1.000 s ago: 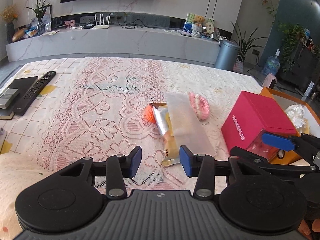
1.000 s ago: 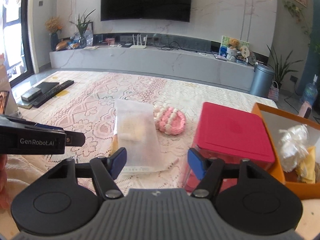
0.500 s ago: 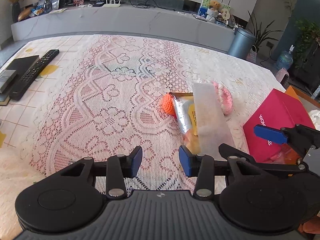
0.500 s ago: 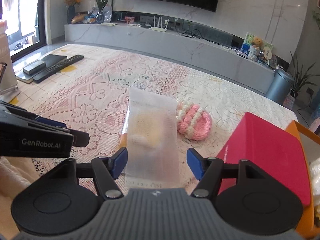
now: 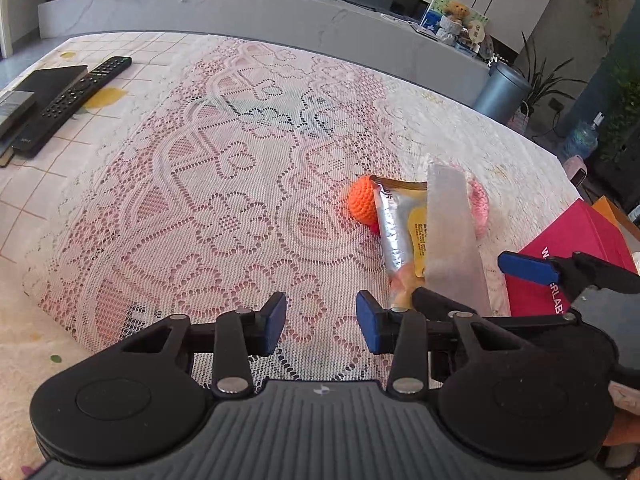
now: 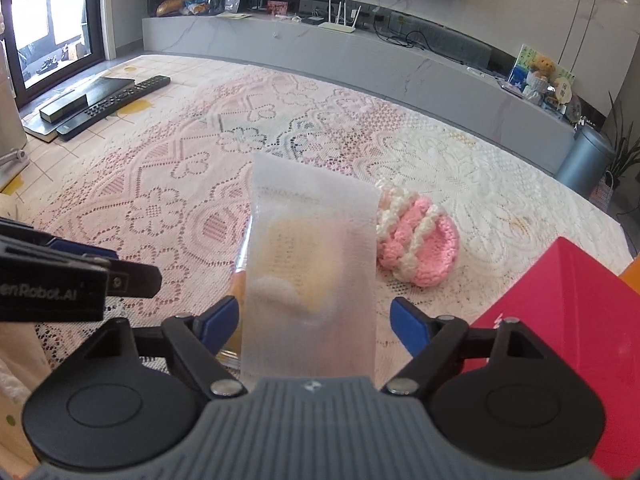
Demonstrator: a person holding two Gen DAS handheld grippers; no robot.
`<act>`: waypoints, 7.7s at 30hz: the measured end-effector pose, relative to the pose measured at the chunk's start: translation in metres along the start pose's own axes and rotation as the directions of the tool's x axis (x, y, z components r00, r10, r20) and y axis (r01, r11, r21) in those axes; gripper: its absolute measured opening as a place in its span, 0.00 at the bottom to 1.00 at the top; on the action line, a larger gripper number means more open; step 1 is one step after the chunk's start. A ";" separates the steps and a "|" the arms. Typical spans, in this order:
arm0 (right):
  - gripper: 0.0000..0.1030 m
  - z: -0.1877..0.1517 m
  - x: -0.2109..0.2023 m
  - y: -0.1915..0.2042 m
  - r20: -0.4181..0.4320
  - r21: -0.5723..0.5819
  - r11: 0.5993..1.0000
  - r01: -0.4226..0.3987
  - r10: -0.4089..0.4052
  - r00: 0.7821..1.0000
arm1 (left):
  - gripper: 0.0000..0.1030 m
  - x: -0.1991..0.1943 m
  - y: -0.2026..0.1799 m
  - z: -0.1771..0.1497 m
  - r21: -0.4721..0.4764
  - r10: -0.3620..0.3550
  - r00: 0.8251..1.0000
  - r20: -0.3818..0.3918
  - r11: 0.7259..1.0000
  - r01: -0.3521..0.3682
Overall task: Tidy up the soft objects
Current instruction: 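Move both tools back to the snack pouch and mesh bag, then grasp the silver snack pouch with the left tool while the right tool grasps the mesh bag, then carry the pouch and mesh bag into the orange box with both tools, then open both tools to release the pouch and mesh bag in the box, then move both tools back over the bed toward the orange knitted fruit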
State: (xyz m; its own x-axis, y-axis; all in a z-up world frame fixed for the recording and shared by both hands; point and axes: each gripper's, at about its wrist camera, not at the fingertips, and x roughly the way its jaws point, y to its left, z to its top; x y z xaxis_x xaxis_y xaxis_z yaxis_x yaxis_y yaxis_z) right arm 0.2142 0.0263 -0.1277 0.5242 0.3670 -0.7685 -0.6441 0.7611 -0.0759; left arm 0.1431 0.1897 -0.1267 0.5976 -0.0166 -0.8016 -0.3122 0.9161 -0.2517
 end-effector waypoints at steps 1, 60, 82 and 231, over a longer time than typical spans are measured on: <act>0.84 0.000 0.004 -0.001 -0.015 0.006 1.000 -0.011 0.011 1.000 | 0.46 0.001 0.000 0.000 -0.003 -0.001 1.000 -0.002 1.000 0.001; 0.01 0.001 -0.009 -0.019 0.002 0.064 0.997 0.032 -0.032 0.999 | 0.23 0.021 -0.029 0.008 -0.039 -0.212 0.976 0.057 0.976 0.214; 0.00 -0.019 -0.136 -0.039 0.117 0.164 0.985 -0.061 0.042 0.992 | 0.23 -0.077 -0.062 -0.016 0.038 -0.159 0.980 0.118 0.987 0.156; 0.41 0.046 -0.018 -0.036 -0.082 -0.116 0.993 0.025 -0.034 0.996 | 0.62 0.034 -0.043 0.048 0.321 -0.105 0.994 0.011 0.942 0.096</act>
State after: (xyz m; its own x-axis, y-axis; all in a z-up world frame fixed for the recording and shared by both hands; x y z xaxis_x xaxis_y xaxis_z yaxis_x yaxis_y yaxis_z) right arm 0.2534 0.0164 -0.0819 0.4989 0.2957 -0.8147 -0.6911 0.7030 -0.1680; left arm 0.2122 0.1693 -0.1172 0.6353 -0.1079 -0.7647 0.0002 0.9902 -0.1395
